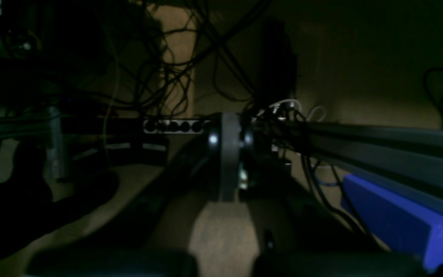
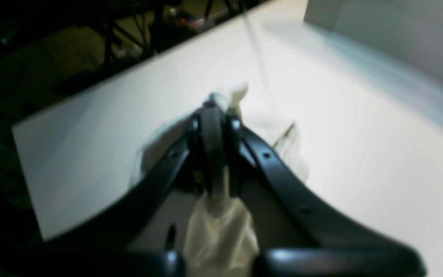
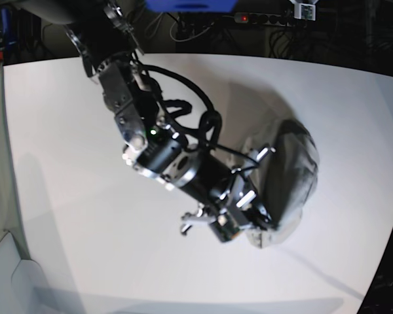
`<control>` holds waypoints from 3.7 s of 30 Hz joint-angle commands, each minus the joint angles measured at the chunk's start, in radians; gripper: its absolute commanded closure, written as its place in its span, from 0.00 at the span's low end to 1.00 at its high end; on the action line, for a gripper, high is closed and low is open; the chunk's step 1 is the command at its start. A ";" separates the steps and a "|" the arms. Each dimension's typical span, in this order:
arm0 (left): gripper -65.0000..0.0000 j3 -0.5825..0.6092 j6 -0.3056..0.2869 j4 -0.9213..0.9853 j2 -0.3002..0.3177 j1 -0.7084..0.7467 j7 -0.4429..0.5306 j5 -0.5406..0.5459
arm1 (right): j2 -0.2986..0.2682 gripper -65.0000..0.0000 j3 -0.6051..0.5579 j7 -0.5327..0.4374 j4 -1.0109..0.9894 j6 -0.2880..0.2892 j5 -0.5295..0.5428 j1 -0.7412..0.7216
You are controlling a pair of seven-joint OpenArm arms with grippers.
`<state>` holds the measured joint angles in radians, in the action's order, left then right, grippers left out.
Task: Layout the t-shirt on the table in an organized manner, then fold the t-shirt properly
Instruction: 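Drag the grasped shirt fabric away from the heap with the right gripper, then grasp the opposite end of the shirt with the left gripper, then lift and stretch the shirt between both grippers, then lay it down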
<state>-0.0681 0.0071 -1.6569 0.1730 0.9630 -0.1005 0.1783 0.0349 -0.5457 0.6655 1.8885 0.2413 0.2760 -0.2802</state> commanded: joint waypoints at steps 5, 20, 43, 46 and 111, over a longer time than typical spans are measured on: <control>1.00 -0.006 0.004 -0.013 0.006 0.021 0.018 0.000 | -0.003 1.00 0.169 -0.002 0.154 0.010 0.006 -0.050; 1.00 -0.002 0.004 -0.154 0.007 0.004 0.018 0.000 | -0.114 1.00 0.744 0.032 -0.002 0.002 0.001 0.012; 0.52 -0.533 -0.005 -0.343 -0.046 -0.589 -0.764 0.479 | -0.217 1.00 1.059 0.027 -0.145 0.011 0.006 0.293; 0.31 -0.549 -0.005 -0.328 -0.046 -0.695 -0.813 0.485 | -0.223 1.00 1.060 0.027 -0.145 0.011 0.006 0.307; 1.00 -0.215 -0.137 0.292 0.119 -1.176 -0.537 0.631 | -0.255 1.00 1.074 0.036 0.099 0.011 0.004 0.390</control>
<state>-0.2760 -0.1352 -1.3472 0.2718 -0.1913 -0.6651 0.7959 -0.2020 0.5217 0.7349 1.9678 0.2466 0.2798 0.1211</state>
